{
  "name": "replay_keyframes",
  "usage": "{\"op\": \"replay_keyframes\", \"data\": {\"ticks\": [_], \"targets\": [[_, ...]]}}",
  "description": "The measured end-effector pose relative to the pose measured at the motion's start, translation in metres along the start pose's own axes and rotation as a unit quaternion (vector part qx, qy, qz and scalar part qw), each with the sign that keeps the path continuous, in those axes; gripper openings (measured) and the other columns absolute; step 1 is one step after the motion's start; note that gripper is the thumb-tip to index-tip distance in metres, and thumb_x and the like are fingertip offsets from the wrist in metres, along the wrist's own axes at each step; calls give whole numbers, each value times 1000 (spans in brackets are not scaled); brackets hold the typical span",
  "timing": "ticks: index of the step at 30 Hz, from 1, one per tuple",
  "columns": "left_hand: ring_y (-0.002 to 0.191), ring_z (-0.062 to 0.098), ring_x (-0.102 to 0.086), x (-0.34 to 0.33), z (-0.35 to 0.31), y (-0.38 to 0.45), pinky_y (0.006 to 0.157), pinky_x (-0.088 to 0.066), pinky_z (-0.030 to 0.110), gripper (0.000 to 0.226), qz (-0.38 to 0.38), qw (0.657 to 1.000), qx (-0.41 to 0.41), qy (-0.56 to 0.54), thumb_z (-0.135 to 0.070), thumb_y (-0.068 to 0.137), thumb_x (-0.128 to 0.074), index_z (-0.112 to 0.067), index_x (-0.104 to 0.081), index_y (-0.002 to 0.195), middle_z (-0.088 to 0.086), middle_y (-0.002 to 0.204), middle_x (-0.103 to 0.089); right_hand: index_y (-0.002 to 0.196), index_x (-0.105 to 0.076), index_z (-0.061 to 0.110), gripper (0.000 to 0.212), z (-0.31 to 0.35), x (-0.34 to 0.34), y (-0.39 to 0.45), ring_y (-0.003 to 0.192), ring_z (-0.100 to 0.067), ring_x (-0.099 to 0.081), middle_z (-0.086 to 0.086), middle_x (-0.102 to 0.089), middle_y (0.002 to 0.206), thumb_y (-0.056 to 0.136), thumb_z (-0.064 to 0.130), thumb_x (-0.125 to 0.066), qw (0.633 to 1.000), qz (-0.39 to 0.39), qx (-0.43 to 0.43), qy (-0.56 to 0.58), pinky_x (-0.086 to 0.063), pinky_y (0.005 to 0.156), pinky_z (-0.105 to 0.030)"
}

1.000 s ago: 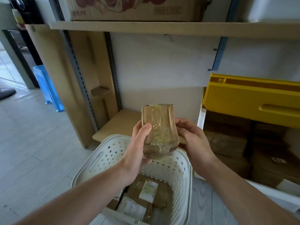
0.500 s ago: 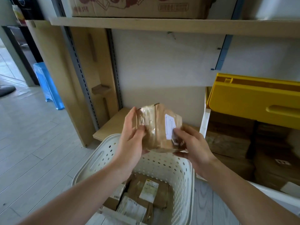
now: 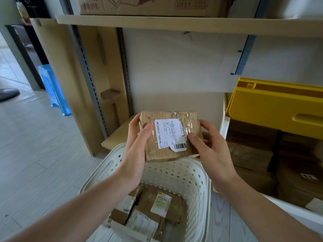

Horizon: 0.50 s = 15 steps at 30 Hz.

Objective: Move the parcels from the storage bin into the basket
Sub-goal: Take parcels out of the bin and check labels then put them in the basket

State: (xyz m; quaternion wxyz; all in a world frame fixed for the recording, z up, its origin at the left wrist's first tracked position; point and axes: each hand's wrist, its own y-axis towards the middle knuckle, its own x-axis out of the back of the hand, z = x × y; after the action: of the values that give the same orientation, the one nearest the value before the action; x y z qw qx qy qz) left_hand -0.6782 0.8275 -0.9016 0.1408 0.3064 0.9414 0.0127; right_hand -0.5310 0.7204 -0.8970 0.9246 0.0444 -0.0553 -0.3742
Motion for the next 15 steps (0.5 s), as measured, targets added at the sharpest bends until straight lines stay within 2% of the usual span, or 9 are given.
{"op": "replay_keyframes", "data": {"ticks": [4, 7, 9, 12, 13, 15], "targets": [[123, 18, -63, 1, -1, 1, 107, -47, 56, 56, 2, 1000, -12, -6, -46, 91, -51, -33, -39, 144, -4, 128, -68, 140, -48, 43, 41, 2, -3, -3, 104, -11, -71, 6, -68, 120, 101, 34, -57, 998, 44, -29, 26, -57, 95, -40], [123, 15, -63, 0, -2, 1, 109, -44, 56, 58, -1, 1000, -7, -1, -48, 90, -51, -33, -39, 144, -7, 128, -68, 140, -44, 47, 42, 2, -3, -3, 102, -5, -69, 12, -67, 122, 100, 39, -56, 997, 61, -36, 25, -56, 91, -35], [123, 15, -63, 0, -2, 1, 109, -45, 57, 56, 4, 1000, -5, -5, -49, 93, -53, -33, -39, 145, -7, 129, -68, 139, -41, 50, 48, 3, -2, -5, 101, -4, -70, 16, -67, 121, 96, 45, -60, 995, 83, -39, 29, -57, 89, -38], [124, 16, -63, -1, -3, 1, 107, -47, 55, 58, 10, 1000, 8, -13, -49, 94, -51, -34, -38, 148, -5, 132, -67, 140, -39, 40, 72, 4, -2, -6, 99, -4, -72, 15, -70, 116, 77, 46, -73, 995, 91, -21, 41, -61, 81, -28], [125, 16, -62, -1, -3, 2, 107, -48, 53, 58, 18, 1000, 13, -5, -49, 93, -49, -36, -38, 148, -6, 134, -66, 140, -39, 36, 74, 3, -2, -6, 99, -5, -73, 13, -70, 115, 76, 40, -76, 996, 80, -13, 41, -61, 81, -25], [124, 13, -63, -1, 0, 2, 100, -54, 45, 48, 29, 999, 25, 17, -47, 97, -45, -41, -42, 145, -10, 132, -67, 142, -39, 32, 71, 3, -2, -6, 101, -7, -72, 10, -71, 116, 82, 33, -77, 998, 54, 1, 29, -61, 86, -28]]}}
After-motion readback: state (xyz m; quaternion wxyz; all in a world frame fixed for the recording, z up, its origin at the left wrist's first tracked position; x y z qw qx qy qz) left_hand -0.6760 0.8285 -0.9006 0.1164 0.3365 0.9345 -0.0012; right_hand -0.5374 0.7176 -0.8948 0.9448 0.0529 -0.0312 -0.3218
